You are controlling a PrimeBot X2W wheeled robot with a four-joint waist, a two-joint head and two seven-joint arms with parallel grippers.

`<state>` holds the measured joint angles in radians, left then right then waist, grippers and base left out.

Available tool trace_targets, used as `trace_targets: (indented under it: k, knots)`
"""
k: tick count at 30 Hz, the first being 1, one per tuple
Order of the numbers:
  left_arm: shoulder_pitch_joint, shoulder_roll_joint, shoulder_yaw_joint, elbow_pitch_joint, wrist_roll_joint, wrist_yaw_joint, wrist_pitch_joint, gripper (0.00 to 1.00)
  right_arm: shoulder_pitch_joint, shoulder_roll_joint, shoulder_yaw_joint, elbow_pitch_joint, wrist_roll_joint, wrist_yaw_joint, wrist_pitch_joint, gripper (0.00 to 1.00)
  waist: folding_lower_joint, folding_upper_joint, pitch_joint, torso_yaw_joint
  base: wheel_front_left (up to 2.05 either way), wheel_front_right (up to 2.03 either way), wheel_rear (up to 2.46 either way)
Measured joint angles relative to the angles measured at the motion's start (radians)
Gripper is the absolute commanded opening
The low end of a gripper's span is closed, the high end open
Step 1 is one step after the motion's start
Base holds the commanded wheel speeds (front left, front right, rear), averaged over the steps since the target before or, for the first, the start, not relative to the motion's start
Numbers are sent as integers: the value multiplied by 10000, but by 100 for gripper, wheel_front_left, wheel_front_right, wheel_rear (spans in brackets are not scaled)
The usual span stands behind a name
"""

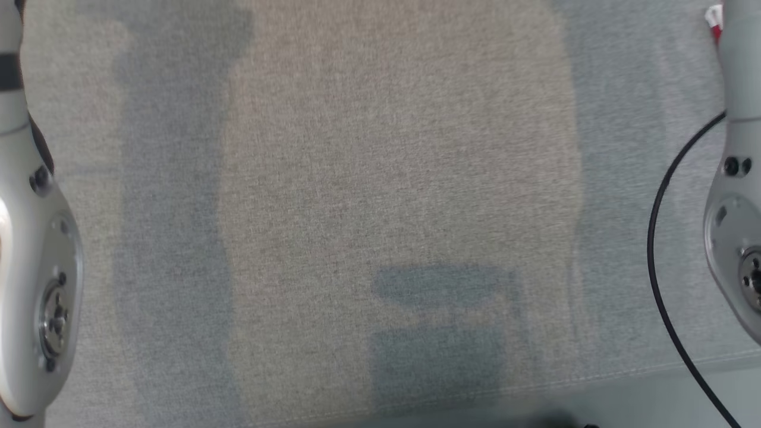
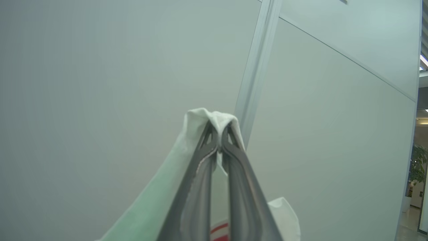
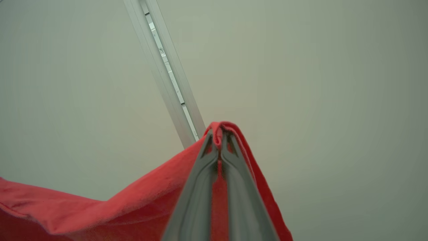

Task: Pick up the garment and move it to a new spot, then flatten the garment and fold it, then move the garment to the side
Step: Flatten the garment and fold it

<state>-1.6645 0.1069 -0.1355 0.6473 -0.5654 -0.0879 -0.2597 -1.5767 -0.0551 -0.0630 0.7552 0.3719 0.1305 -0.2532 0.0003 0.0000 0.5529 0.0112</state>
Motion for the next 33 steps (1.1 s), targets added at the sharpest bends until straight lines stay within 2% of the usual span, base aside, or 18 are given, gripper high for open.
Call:
trace_targets:
  k: [4,7,10,13,15,19,23,28,33]
  knots:
    - [887,-19,855,-240,309,-167,-15,0,514,-23,368,570,322,0,-84,0,0,0,734,129,0,0,0]
    - [1598,-123,1313,-420,518,-291,-15,0,1009,-21,487,401,759,0,-86,0,1,0,1213,195,0,0,0]
    - [2070,-176,1570,-658,614,-364,-15,0,1635,-127,556,82,1210,0,-86,0,0,0,1547,232,0,0,0]
    - [2587,-140,1310,-1191,449,-385,-13,0,2303,-217,838,-184,1722,0,-88,0,0,0,1588,246,0,0,0]
    - [2922,27,991,-1718,35,-395,-15,0,2688,-265,1080,-364,2067,0,-94,0,-1,0,1492,249,0,0,0]
    - [4308,951,98,-2736,-324,-395,-17,0,3744,-462,1624,-499,2746,0,-96,0,-1,0,1109,238,0,0,0]
    - [6156,1277,-182,-3739,-926,-397,-21,0,5049,-642,1944,-775,3452,0,-96,0,-2,0,565,230,0,0,0]
    - [9702,1221,272,-5196,-1383,-397,-15,0,7211,-736,1973,-1369,4428,2,-96,0,-3,0,-387,297,0,0,0]
    - [12395,637,665,-5672,-1338,-401,-13,0,9015,-819,1733,-1935,4529,8,-94,0,-3,0,-1215,413,0,0,0]
